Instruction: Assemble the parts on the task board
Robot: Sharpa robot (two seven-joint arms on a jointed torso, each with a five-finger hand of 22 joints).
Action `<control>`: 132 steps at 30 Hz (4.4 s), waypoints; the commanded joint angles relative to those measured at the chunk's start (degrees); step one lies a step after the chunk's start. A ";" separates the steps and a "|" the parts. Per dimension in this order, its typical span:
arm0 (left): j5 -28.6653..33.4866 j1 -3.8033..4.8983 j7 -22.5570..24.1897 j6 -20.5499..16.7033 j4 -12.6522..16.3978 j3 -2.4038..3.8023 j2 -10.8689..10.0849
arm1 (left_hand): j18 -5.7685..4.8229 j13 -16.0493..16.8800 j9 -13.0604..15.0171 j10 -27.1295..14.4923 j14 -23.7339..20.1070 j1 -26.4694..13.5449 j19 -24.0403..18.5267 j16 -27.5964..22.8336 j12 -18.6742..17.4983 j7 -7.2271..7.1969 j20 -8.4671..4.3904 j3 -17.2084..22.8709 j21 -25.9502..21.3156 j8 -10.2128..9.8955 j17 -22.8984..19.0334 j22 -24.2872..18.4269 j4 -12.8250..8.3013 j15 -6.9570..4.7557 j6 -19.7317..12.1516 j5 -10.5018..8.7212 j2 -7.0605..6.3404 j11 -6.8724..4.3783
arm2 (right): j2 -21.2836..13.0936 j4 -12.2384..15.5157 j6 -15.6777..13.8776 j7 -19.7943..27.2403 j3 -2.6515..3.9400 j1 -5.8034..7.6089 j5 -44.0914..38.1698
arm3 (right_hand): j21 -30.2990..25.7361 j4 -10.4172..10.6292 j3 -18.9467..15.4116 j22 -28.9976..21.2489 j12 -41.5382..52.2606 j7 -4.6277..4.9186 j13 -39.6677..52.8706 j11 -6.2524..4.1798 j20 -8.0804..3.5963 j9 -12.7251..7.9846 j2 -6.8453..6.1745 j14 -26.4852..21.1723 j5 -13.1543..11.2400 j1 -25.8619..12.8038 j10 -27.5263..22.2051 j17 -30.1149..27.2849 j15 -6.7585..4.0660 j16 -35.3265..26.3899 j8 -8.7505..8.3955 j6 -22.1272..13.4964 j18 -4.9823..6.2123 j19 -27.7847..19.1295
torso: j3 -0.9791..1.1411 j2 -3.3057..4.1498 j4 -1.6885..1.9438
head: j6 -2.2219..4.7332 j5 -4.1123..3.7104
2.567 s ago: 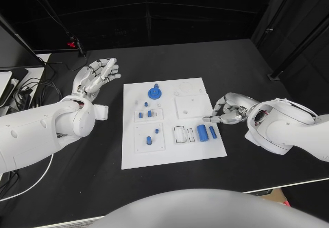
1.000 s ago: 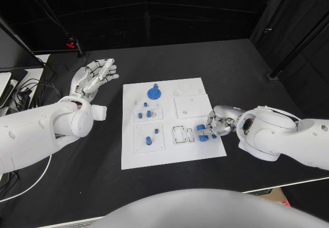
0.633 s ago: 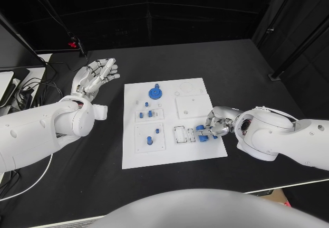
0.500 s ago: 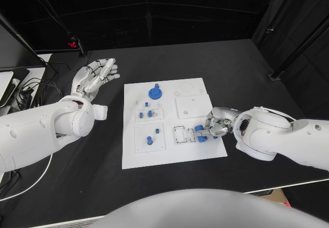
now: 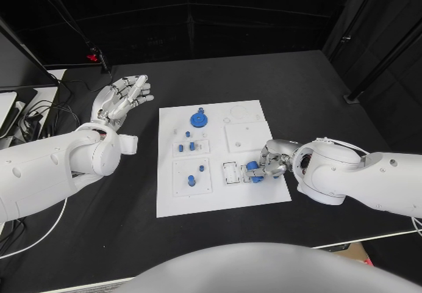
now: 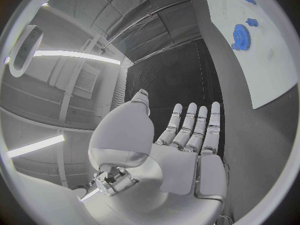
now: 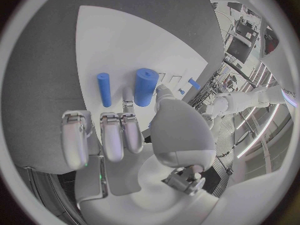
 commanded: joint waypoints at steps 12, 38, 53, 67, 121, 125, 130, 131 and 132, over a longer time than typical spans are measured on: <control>-0.01 0.08 2.59 0.53 0.05 0.06 0.08 | -1.01 -0.09 -0.08 -0.45 -0.18 0.28 0.22 0.38 0.44 8.31 0.11 -0.33 0.29 0.38 -0.12 -0.06 0.09 -0.01 -0.49 0.26 0.34 -0.12 | 0.89 -0.66 2.75 -1.05 -0.32 -0.53 0.07 | -0.13 -0.09 0.47 14.86 0.15 0.05 15.08 -0.17 -0.41 -0.42 1.30 5.96 -0.58 0.57 6.07 15.09 -0.24 0.14 -0.55 -1.46 -0.68 5.77 | 0.02 0.02 -0.01 | 0.00 -0.16; -0.01 0.07 2.41 0.66 -0.05 0.06 0.05 | -1.01 -0.15 -0.12 -0.49 -0.21 0.28 0.18 0.46 0.52 8.31 0.11 -0.39 0.29 0.44 -0.21 -0.12 0.11 -0.01 -0.53 0.28 0.42 -0.12 | -0.07 0.75 -4.36 3.16 -0.33 -0.93 6.56 | 0.42 -3.04 4.25 15.10 0.15 1.33 15.08 1.07 0.70 -6.09 5.68 5.96 1.04 16.19 6.07 15.09 0.91 0.14 -10.99 0.90 -0.86 6.18 | -0.01 -0.04 -0.05 | 0.00 0.02; -0.01 0.00 2.38 0.58 -0.04 0.06 -0.24 | -1.02 -0.18 -0.15 -0.51 -0.22 0.28 0.09 0.50 0.56 8.32 0.12 -0.43 0.27 0.48 -0.27 -0.22 0.11 -0.01 -0.56 0.30 0.47 -0.12 | -3.76 3.41 -18.04 12.28 -0.32 -0.96 22.98 | 0.42 -4.57 6.34 15.10 0.15 0.46 15.08 0.28 0.22 -7.53 5.70 5.96 4.27 19.44 6.07 15.09 0.30 0.14 -14.54 5.91 -0.86 6.18 | -0.01 -0.01 -0.03 | 0.00 0.03; -0.01 -0.09 2.26 0.55 -0.25 0.06 -0.10 | -1.02 -0.18 -0.15 -0.51 -0.22 0.28 0.09 0.50 0.56 8.32 0.12 -0.43 0.27 0.48 -0.27 -0.22 0.11 -0.01 -0.56 0.30 0.47 -0.12 | -6.43 5.50 -20.33 18.64 -0.27 -0.82 39.02 | -0.01 -4.08 6.26 14.91 0.15 0.19 15.08 -0.03 -0.06 -7.65 5.84 5.96 4.52 18.82 6.07 15.09 -0.01 0.14 -14.97 7.08 -0.72 5.85 | -0.08 -0.05 0.04 | 0.00 0.43; -0.01 -0.09 1.98 0.76 -0.57 0.06 0.66 | -1.05 -0.31 -0.24 -0.58 -0.26 0.25 -0.03 0.68 0.75 8.32 0.12 -0.60 0.24 0.63 -0.48 -0.34 0.11 0.00 -0.66 0.32 0.59 -0.11 | 3.94 2.69 -7.86 1.94 -0.25 2.57 20.03 | -0.48 -0.14 1.53 14.71 0.15 0.11 15.08 -0.18 -0.35 -8.43 7.94 5.96 -1.49 13.90 6.07 15.09 -0.20 0.14 -18.99 9.47 -0.57 5.50 | 0.04 0.04 0.01 | 0.00 1.34; -0.01 -0.09 1.99 0.71 -0.51 0.06 0.57 | -1.05 -0.31 -0.24 -0.58 -0.26 0.25 -0.03 0.68 0.75 8.32 0.12 -0.60 0.24 0.63 -0.48 -0.34 0.11 0.00 -0.66 0.32 0.59 -0.11 | 4.14 2.57 -7.31 1.79 -0.25 2.57 19.87 | -0.35 -0.13 1.08 14.77 0.15 0.18 15.08 -0.11 -0.31 -8.46 8.13 5.96 -1.96 13.45 6.07 15.09 -0.15 0.14 -19.38 9.47 -0.61 5.60 | -0.01 0.04 -0.04 | 0.00 1.36; -0.01 -0.09 1.96 0.66 -0.48 0.06 0.47 | -1.05 -0.32 -0.25 -0.60 -0.26 0.25 0.01 0.70 0.76 8.32 0.12 -0.62 0.25 0.65 -0.50 -0.29 0.11 0.00 -0.68 0.32 0.60 -0.11 | 4.35 2.49 -6.64 1.62 -0.25 2.57 19.80 | -0.34 -0.14 0.36 14.78 0.15 0.27 15.08 -0.03 -0.24 -8.48 8.53 5.96 -3.30 12.90 6.07 15.09 -0.07 0.14 -19.97 9.54 -0.62 5.62 | -0.06 0.07 -0.16 | 0.00 1.35; -0.01 -0.09 1.95 0.67 -0.49 0.06 0.49 | -1.05 -0.32 -0.25 -0.60 -0.26 0.25 0.01 0.70 0.76 8.32 0.12 -0.62 0.25 0.65 -0.50 -0.29 0.11 0.00 -0.68 0.32 0.60 -0.11 | 4.38 2.48 -6.50 1.57 -0.25 2.57 19.79 | -0.33 -0.14 0.26 14.78 0.15 0.28 15.08 -0.02 -0.23 -8.48 8.57 5.96 -3.45 12.83 6.07 15.09 -0.06 0.14 -20.05 9.54 -0.62 5.62 | -0.06 0.07 -0.17 | 0.00 1.32; -0.01 -0.09 1.94 0.68 -0.51 0.06 0.51 | -1.05 -0.32 -0.25 -0.60 -0.26 0.25 0.01 0.70 0.76 8.32 0.12 -0.62 0.25 0.65 -0.50 -0.29 0.11 0.00 -0.68 0.32 0.60 -0.11 | 4.41 2.45 -6.37 1.52 -0.25 2.57 19.79 | -0.32 -0.14 0.24 14.78 0.15 0.29 15.08 -0.02 -0.23 -8.48 8.57 5.96 -3.49 12.82 6.07 15.09 -0.06 0.14 -20.07 9.54 -0.62 5.62 | -0.04 0.07 -0.12 | 0.00 1.27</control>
